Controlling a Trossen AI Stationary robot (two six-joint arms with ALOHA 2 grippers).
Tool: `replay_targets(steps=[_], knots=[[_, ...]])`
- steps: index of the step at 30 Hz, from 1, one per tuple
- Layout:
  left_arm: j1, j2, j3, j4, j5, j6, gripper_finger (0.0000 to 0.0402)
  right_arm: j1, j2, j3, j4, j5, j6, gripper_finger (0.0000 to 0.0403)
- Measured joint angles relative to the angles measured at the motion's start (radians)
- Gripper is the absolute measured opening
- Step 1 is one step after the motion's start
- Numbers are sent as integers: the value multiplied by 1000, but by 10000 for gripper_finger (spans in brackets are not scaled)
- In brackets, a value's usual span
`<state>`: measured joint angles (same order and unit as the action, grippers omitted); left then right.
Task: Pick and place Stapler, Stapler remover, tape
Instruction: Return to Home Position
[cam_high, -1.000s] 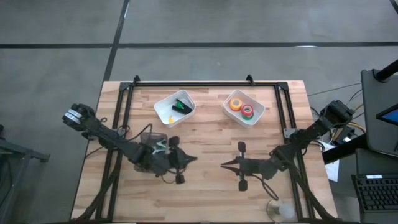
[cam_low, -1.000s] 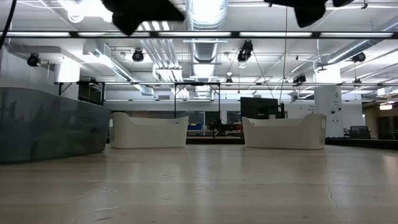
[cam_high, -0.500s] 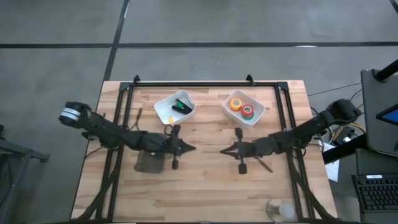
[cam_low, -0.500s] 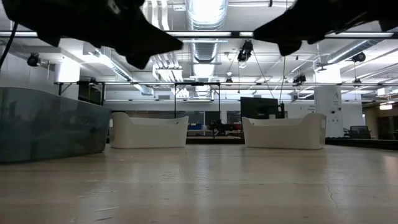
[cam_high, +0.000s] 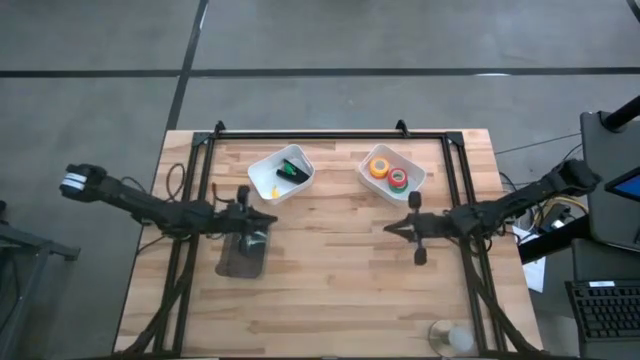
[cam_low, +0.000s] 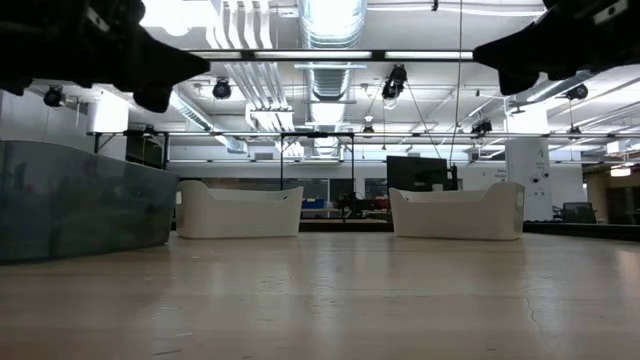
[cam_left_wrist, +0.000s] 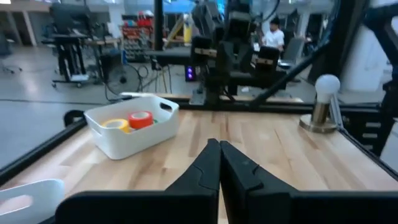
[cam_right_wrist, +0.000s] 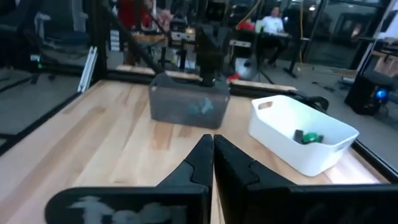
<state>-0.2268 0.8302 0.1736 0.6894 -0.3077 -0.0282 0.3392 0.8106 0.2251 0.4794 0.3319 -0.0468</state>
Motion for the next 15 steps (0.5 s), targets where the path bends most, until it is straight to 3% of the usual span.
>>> replay_targets(steps=[5, 10, 15], knots=[[0, -137, -75, -1, -8, 3, 5, -41, -124, -62, 4, -3, 70, 8], [0, -254, -127, -2, -6, 34, 5, -79, -260, -119, 2, -92, 97, 8], [0, -354, -163, -15, -2, 60, 5, -80, -395, -139, -113, -87, 60, 8]])
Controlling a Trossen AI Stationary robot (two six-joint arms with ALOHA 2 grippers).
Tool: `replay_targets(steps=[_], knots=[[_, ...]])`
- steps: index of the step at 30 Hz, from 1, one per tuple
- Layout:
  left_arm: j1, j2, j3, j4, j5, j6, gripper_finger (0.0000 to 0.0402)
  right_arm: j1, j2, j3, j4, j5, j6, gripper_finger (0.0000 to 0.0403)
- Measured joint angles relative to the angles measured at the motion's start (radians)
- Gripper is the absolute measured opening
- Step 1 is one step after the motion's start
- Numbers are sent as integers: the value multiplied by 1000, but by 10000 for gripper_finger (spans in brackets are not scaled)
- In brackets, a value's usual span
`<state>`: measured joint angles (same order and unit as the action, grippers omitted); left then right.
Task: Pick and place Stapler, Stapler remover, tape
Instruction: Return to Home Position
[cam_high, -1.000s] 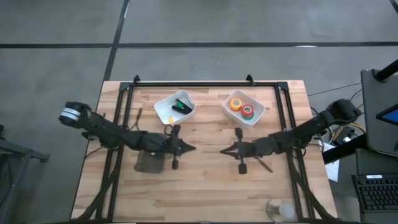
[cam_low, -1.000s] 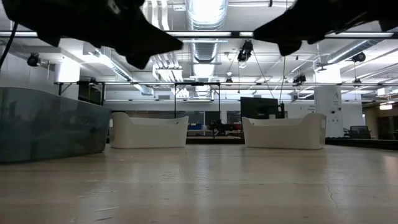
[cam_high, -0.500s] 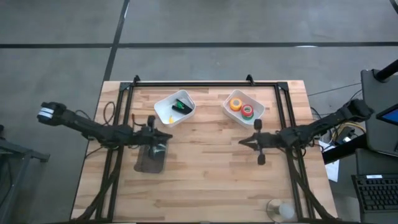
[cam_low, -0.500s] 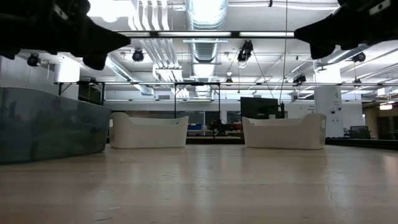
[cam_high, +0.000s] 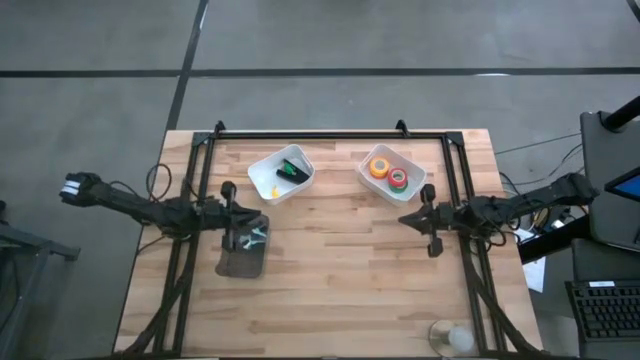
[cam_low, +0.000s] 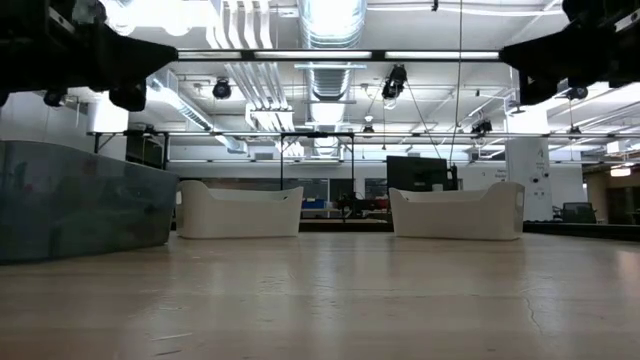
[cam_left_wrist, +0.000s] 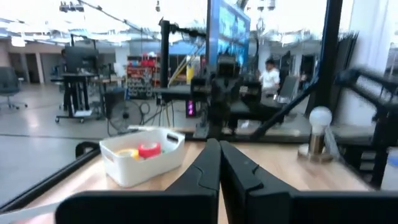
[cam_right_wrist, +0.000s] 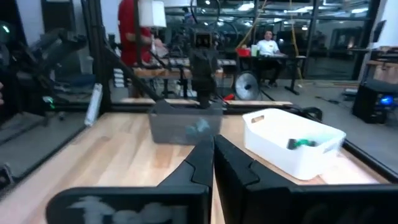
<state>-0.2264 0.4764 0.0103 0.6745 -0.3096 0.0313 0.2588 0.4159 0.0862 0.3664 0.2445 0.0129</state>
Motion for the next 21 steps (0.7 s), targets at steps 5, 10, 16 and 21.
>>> replay_targets(steps=[5, 10, 16, 21], knots=[[0, -105, 2, -148, 2, -54, 5, -3, -152, 0, -152, 19, -16, 8], [0, -211, 1, -319, 2, -67, 5, -2, -291, -57, -213, 14, -15, 8], [0, -248, 1, -414, 2, -62, 5, -2, -376, -73, -329, -62, 31, 8], [0, -244, 1, -433, 2, -62, 5, -3, -376, -73, -340, -88, 32, 8]])
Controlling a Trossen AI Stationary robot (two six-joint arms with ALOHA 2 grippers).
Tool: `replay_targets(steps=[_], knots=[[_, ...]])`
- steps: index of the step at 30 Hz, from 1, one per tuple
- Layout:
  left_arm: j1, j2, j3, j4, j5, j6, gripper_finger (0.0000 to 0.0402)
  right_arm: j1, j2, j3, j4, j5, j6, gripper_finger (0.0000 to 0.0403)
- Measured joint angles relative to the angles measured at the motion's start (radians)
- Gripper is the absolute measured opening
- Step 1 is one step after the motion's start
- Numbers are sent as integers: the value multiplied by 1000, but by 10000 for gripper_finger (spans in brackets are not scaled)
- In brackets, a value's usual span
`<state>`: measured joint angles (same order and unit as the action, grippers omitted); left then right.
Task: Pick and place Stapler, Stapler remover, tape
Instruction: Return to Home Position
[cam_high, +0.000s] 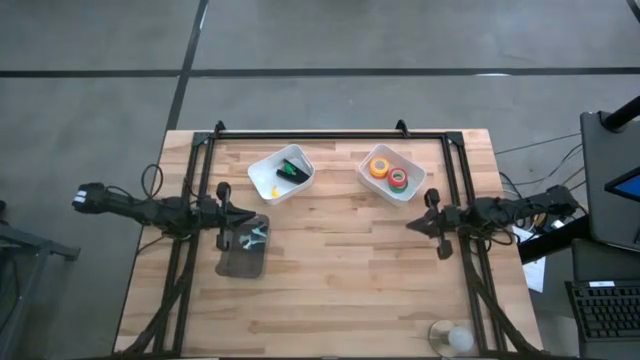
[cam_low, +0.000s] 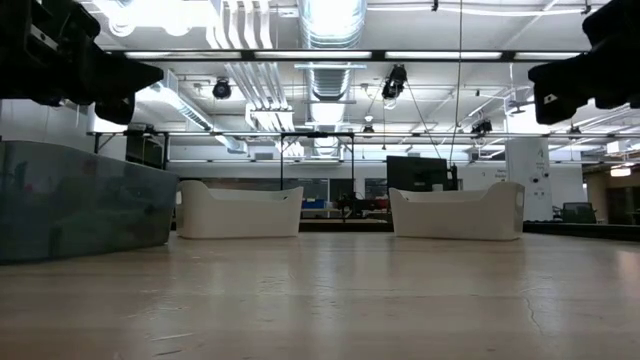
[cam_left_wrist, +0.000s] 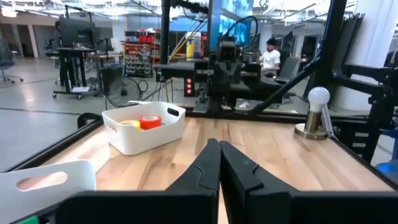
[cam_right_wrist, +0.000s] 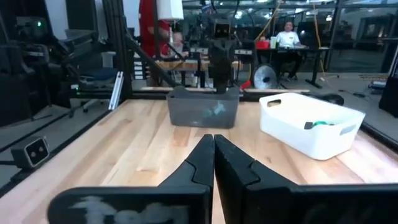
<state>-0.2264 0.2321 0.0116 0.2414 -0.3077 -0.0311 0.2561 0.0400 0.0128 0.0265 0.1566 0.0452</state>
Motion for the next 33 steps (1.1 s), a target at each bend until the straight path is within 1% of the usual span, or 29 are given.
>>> replay_targets(steps=[1, 5, 7, 12, 33], knots=[[0, 0, 0, 2, 0, 0, 5, 0, 7, 0, -1, -1, 14, 8], [0, 0, 0, 2, 0, 0, 5, 0, 28, 0, -1, 0, 155, 9], [0, 0, 0, 3, 0, 0, 5, 0, 38, 0, -1, 0, 187, 9], [0, 0, 0, 2, 0, 0, 10, 0, 53, 0, -1, 0, 157, 9], [0, 0, -1, 3, -1, 0, 14, 0, 54, 0, 0, 0, 161, 9]])
